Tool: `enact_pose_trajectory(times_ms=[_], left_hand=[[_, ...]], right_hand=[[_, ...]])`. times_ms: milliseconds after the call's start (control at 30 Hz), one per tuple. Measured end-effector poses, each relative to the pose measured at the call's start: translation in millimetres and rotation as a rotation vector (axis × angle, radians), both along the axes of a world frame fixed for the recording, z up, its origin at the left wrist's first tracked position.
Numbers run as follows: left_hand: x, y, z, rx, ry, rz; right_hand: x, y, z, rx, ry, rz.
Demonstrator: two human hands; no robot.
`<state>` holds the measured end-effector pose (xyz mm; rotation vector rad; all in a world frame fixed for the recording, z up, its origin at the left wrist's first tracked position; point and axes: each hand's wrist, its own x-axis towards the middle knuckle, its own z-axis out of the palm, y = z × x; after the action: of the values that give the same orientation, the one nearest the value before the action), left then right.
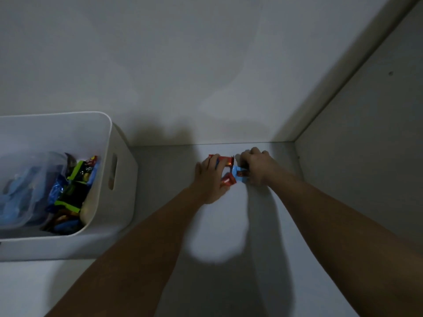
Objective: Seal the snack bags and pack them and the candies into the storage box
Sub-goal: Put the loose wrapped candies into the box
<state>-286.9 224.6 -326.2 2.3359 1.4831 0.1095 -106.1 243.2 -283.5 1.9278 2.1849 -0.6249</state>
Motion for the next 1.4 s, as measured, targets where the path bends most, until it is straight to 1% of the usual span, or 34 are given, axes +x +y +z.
enact_pose_trajectory(times_ms=[67, 133, 200, 300, 367, 533, 600, 667, 833, 967, 1033, 1100, 1167, 1233, 1400], left_hand=[[-1.6, -10.9, -5.0, 0.068, -0.045, 0.049], [-1.6, -23.3, -5.1, 0.048, -0.042, 0.117], [-4.8, -34.5, -5.9, 0.066, -0.065, 0.169], [-9.7, -47.8, -8.9, 0.083, -0.137, 0.17], [-12.1, -51.0, -5.7, 0.062, -0.185, 0.168], [-25.4, -51.5, 11.5, 0.021, -0.272, 0.246], [-34.4, -47.5, 26.2, -0.003, -0.316, 0.278], [-43.6, -37.9, 52.4, -0.014, -0.316, 0.308], [-76.9, -25.4, 131.6, -0.066, -0.382, 0.444], [-118.8, -32.7, 182.6, -0.11, -0.431, 0.544], [-142.3, -39.9, 199.1, -0.145, -0.483, 0.589], [-164.5, -46.8, 211.6, -0.193, -0.577, 0.65], [-185.7, -53.8, 222.4, -0.23, -0.683, 0.703], [-201.4, -57.1, 231.0, -0.253, -0.747, 0.75], [-248.0, -68.3, 229.8, -0.319, -0.72, 0.858]], right_hand=[[-1.0, -7.6, -1.3, -0.011, -0.014, -0.009], [-1.4, -15.8, -0.9, -0.016, -0.009, -0.028], [-1.7, -24.1, -0.1, -0.036, 0.013, -0.046], [-2.9, -35.7, 1.0, -0.068, 0.047, -0.062], [-5.5, -40.6, 4.8, -0.094, 0.082, -0.085], [-16.4, -47.6, 29.2, -0.088, 0.158, -0.135], [-23.4, -47.9, 46.4, -0.088, 0.201, -0.156], [-33.7, -45.2, 66.9, -0.088, 0.262, -0.176], [-76.0, -41.5, 125.1, -0.097, 0.536, -0.261], [-118.6, -42.7, 165.0, -0.089, 0.65, -0.261], [-141.2, -45.2, 180.8, -0.083, 0.73, -0.247], [-163.7, -48.3, 192.1, -0.075, 0.802, -0.261], [-187.4, -50.7, 200.2, -0.071, 0.843, -0.302], [-208.6, -51.6, 206.6, -0.07, 0.837, -0.328], [-262.7, -54.7, 205.1, -0.098, 0.787, -0.325]])
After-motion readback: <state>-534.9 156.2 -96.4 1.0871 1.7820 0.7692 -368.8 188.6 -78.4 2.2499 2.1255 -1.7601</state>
